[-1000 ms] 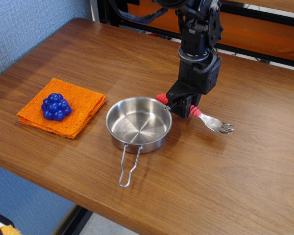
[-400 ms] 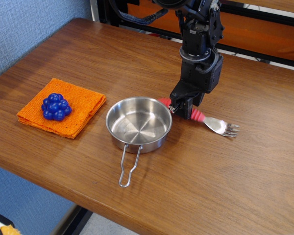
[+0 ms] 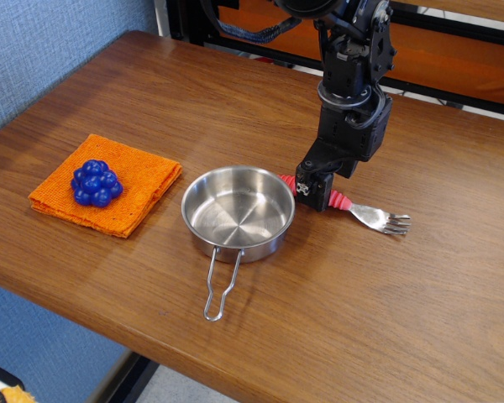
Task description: Place the fork horizontally behind the pot.
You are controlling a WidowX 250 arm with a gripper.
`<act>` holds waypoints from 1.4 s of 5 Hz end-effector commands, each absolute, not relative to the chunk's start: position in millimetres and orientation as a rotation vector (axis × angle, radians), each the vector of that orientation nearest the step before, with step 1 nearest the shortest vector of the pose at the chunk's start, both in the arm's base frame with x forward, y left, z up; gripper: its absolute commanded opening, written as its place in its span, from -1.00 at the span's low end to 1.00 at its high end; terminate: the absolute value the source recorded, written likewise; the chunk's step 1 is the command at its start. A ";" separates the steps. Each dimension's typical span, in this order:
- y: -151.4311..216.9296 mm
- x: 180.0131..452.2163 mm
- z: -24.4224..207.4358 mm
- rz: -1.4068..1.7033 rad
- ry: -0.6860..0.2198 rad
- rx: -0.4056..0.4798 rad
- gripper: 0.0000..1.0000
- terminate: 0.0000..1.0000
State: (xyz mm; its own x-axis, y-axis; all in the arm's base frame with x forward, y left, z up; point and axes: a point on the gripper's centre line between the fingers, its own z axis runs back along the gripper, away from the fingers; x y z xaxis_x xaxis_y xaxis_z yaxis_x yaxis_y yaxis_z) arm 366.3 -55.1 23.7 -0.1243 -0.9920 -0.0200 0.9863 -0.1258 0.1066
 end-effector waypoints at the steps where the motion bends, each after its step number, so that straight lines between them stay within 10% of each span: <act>1: -47.8 369.6 82.5 -1.576 -0.152 0.158 1.00 -1.00; 3: -32.8 361.2 109.5 -1.090 -0.113 0.129 1.00 -1.00; 4: -17.8 344.5 108.0 -0.832 -0.232 0.112 1.00 -1.00; 7: 89.5 348.0 104.5 -0.088 -0.187 0.222 1.00 -1.00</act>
